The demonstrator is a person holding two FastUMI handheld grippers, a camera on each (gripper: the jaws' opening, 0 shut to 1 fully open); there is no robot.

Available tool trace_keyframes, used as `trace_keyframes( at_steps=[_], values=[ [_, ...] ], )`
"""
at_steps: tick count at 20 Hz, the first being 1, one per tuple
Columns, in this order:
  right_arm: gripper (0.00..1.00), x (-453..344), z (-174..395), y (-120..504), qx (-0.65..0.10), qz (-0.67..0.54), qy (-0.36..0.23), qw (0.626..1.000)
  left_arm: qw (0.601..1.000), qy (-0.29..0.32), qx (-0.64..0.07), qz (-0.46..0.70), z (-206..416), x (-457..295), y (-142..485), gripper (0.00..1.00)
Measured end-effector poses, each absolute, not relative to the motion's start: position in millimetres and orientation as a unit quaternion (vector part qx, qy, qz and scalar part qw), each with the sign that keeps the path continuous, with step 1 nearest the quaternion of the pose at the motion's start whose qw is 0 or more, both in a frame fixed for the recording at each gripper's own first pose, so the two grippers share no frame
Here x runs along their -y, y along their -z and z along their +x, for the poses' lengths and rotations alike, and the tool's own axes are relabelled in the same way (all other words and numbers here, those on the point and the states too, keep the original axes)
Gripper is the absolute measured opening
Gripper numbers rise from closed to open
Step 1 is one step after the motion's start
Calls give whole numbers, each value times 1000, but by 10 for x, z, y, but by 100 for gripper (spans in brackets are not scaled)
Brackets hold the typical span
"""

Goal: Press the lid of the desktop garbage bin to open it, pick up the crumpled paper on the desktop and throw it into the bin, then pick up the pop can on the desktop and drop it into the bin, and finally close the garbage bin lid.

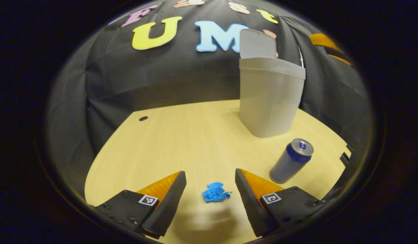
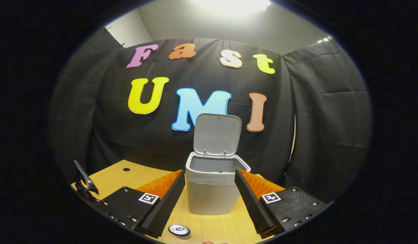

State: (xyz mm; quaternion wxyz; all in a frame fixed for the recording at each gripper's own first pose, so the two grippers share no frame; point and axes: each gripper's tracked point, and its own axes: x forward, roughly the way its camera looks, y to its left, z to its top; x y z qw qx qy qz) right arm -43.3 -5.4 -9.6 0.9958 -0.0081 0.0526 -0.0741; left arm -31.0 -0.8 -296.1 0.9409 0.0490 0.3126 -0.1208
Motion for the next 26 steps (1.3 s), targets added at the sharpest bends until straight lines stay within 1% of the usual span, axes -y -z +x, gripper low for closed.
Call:
trace_keyframes(
  at_steps=[2,3,4,8,9,14,17,21,24,26],
  values=[
    [94,133,-468,109,-54,-5,78,995,933,119,-337,43,-341,52,3103,97],
    [94,169,-488,118,-56,-4,81,995,928,119,-349,43,-361,69,3169,93],
    [94,200,-510,136,-58,-3,83,995,924,116,-361,44,-375,61,3238,97],
    [94,322,-588,182,-65,-3,94,993,913,104,-390,48,-378,8,3440,94],
    [94,361,-610,190,-67,-2,98,993,911,101,-397,50,-369,-16,3495,95],
    [94,485,-686,231,-73,-2,115,991,902,91,-419,45,-348,-92,3663,97],
    [94,520,-696,276,-81,-3,116,990,909,92,-402,54,-316,-98,3661,92],
    [94,494,-680,340,-91,-1,107,990,917,82,-387,51,-282,-117,3684,67],
    [94,464,-669,339,-87,1,100,991,922,76,-375,54,-260,-150,3677,44],
    [94,467,-656,327,-84,4,97,992,925,79,-368,58,-261,-154,3663,31]
  ],
)
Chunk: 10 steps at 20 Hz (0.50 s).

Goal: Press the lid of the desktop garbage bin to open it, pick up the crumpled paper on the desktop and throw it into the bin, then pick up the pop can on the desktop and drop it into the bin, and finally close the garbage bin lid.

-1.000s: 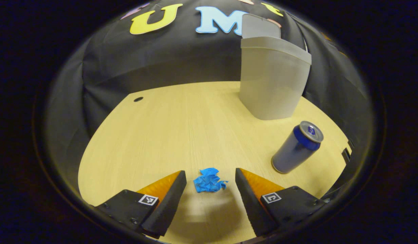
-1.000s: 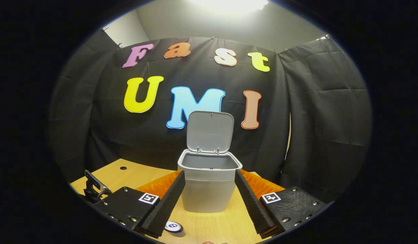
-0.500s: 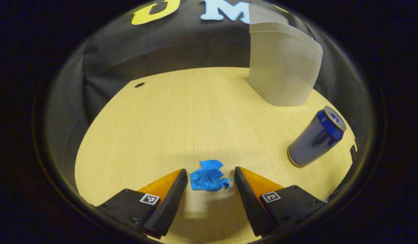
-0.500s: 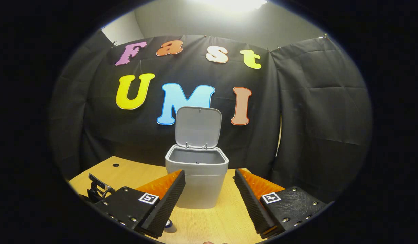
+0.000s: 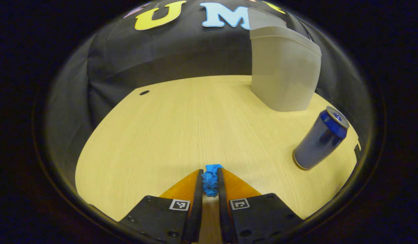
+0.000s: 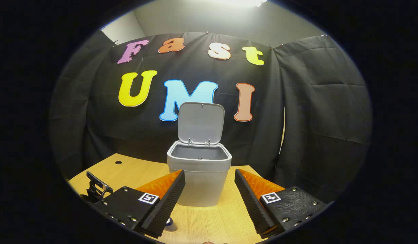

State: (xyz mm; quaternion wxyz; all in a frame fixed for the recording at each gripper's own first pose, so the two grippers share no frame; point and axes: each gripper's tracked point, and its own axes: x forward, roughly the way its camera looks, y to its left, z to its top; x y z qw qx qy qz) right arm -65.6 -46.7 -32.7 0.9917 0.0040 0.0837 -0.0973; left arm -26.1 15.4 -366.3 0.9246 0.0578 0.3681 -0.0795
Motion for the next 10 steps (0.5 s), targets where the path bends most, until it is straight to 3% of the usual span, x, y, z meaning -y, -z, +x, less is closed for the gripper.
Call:
trace_keyframes(
  at_steps=[1,2,4,10],
  values=[
    [94,471,-655,313,-81,6,96,992,926,79,-364,58,-250,-156,3643,31],
    [94,479,-663,307,-79,8,95,992,925,80,-366,59,-241,-150,3633,22],
    [94,515,-667,281,-75,9,94,993,928,76,-361,55,-203,-140,3565,17],
    [94,665,-680,173,-51,-2,76,996,947,74,-311,38,-44,81,3010,15]
  ],
)
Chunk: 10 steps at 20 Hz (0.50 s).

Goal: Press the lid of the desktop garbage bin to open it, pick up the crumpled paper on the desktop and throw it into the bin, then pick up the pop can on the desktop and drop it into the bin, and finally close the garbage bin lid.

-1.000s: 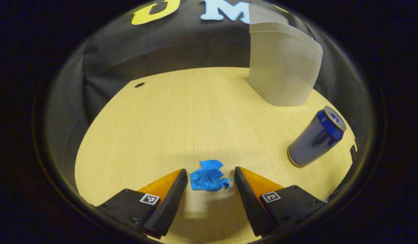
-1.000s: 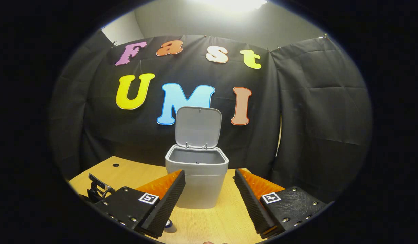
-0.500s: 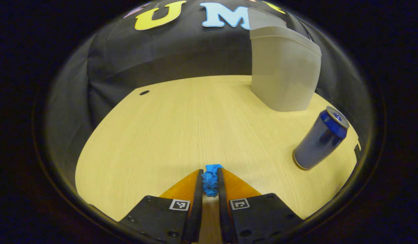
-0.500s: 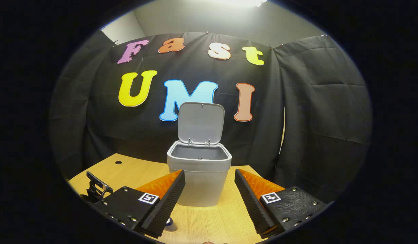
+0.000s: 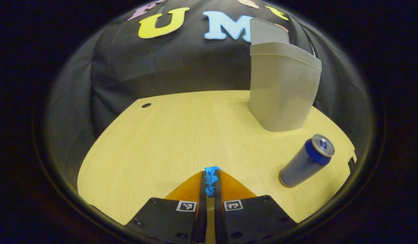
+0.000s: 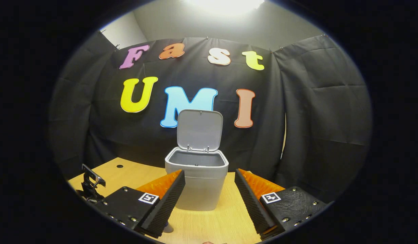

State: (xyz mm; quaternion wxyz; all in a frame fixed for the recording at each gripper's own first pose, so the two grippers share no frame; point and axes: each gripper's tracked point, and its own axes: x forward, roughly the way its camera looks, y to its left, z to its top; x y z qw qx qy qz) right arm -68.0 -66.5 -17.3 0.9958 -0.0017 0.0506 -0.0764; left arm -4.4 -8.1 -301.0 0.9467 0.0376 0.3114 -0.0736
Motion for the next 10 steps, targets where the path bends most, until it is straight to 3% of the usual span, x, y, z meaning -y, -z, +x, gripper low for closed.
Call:
trace_keyframes(
  at_steps=[10],
  values=[
    [94,952,-635,181,-32,14,37,999,977,91,-195,5,461,937,1531,15]
  ],
)
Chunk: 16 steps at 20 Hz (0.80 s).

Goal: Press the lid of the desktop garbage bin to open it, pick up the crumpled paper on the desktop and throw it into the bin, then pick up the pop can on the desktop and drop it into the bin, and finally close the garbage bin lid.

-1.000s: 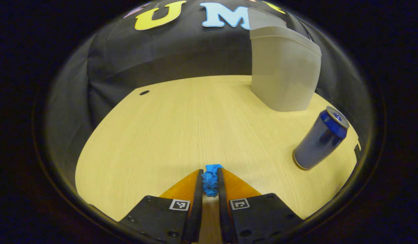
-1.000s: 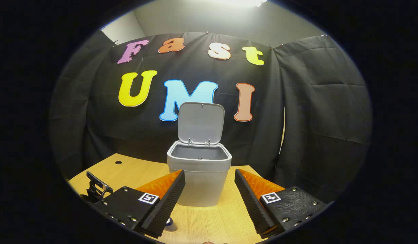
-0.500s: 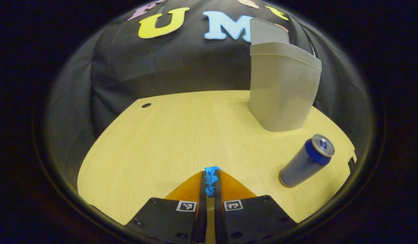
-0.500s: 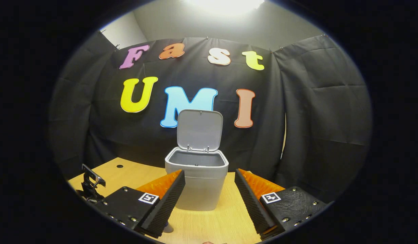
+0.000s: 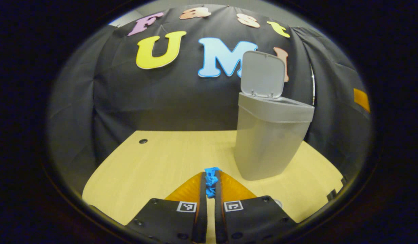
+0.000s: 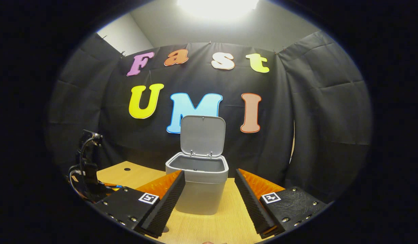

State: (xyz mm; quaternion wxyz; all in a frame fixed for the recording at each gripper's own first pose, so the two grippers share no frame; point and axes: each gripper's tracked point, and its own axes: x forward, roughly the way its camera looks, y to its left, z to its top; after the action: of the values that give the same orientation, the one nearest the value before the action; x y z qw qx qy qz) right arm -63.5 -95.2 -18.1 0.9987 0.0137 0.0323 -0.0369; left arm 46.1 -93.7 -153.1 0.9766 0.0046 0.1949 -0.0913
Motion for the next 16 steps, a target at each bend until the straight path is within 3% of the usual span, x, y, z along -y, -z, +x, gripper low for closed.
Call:
trace_keyframes(
  at_steps=[7,9,16],
  values=[
    [95,1181,-657,199,-32,25,84,996,979,157,-126,-20,1042,1677,713,17],
    [95,1243,-640,256,-36,27,98,994,978,176,-112,-17,1195,1871,596,13],
    [95,1299,-597,351,-55,31,128,990,970,225,-92,16,1648,2510,471,18]
  ],
)
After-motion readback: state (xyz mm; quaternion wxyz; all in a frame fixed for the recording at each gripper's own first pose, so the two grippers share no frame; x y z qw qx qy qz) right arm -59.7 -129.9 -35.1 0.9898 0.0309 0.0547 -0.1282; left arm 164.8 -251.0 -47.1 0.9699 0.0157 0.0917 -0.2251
